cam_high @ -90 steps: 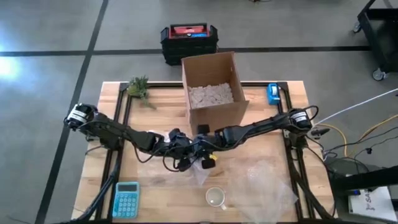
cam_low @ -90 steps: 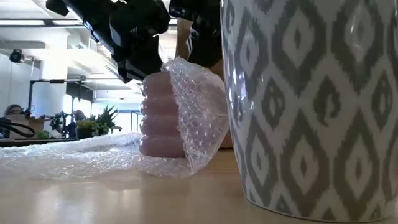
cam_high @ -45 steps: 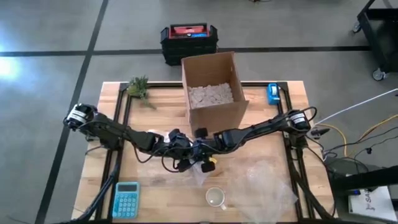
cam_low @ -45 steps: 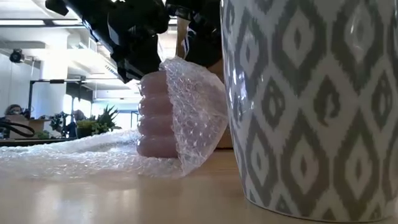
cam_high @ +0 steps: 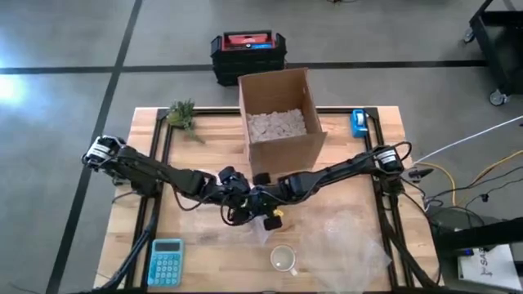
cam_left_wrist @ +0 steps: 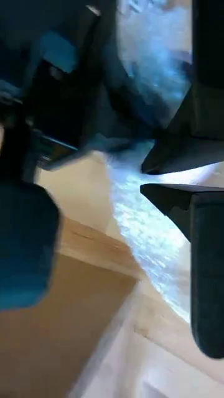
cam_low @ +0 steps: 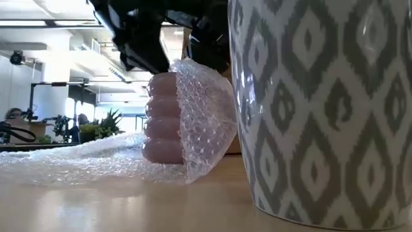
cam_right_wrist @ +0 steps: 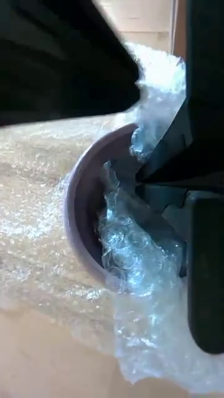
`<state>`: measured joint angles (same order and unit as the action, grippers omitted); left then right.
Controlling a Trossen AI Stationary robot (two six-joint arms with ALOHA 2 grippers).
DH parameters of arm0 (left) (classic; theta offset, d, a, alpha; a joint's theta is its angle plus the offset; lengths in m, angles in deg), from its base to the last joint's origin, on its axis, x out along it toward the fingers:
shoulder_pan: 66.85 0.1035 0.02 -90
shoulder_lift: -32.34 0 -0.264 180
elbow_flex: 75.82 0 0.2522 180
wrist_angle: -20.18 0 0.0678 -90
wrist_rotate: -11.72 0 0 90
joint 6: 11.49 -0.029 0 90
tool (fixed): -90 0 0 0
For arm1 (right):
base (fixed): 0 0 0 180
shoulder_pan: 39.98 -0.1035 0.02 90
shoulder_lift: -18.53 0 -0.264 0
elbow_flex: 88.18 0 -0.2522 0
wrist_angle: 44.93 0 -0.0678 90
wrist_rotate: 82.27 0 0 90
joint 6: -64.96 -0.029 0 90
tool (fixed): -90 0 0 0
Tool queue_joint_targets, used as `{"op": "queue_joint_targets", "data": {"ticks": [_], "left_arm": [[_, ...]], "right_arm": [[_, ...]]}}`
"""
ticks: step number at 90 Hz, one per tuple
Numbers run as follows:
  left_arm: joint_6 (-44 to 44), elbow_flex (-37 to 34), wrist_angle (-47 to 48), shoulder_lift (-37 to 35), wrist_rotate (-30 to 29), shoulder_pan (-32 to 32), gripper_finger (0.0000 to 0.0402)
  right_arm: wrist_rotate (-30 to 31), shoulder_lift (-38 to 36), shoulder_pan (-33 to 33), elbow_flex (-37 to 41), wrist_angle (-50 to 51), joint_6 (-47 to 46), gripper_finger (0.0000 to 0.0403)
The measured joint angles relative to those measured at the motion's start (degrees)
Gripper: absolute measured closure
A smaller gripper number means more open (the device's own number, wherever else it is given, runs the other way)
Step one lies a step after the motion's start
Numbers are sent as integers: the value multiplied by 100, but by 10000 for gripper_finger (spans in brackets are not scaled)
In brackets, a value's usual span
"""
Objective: Wrap mug
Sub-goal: Wrap the purple mug with the left bubble wrap
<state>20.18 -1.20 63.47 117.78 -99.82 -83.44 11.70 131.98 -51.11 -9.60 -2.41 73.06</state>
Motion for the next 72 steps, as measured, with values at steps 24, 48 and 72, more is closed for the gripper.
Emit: {"op": "queue_joint_targets", "data": {"ticks": [24,48,72], "left_arm": [[473,279,1113,-131,394,-33,380],[1335,23,1666,-206,911,-45,367],[2426,-451,2501,-214,1501,-62,256]], "right_arm": [[8,-584,-2,-90,85,33,401],[63,-1708,-17,-54,1005,-147,401],[618,-2806,-20,1019,1856,-769,401]]}}
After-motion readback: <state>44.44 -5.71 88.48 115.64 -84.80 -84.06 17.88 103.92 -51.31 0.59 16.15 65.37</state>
